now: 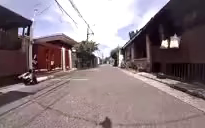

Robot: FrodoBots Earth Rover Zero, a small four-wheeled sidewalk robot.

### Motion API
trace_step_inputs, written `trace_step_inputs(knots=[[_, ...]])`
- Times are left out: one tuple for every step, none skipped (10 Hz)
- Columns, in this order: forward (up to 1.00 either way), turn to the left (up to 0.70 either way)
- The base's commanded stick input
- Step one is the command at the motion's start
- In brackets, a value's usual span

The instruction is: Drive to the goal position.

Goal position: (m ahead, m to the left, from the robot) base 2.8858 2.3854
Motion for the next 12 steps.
trace_step_inputs(knots=[[0.70,0.00],[0.70,0.00],[0.70,0.00],[0.70,0.00],[0.70,0.00],[0.70,0.00],[0.70,0.00],[0.70,0.00],[0.70,0.00],[0.70,0.00],[0.70,0.00],[0.70,0.00]])
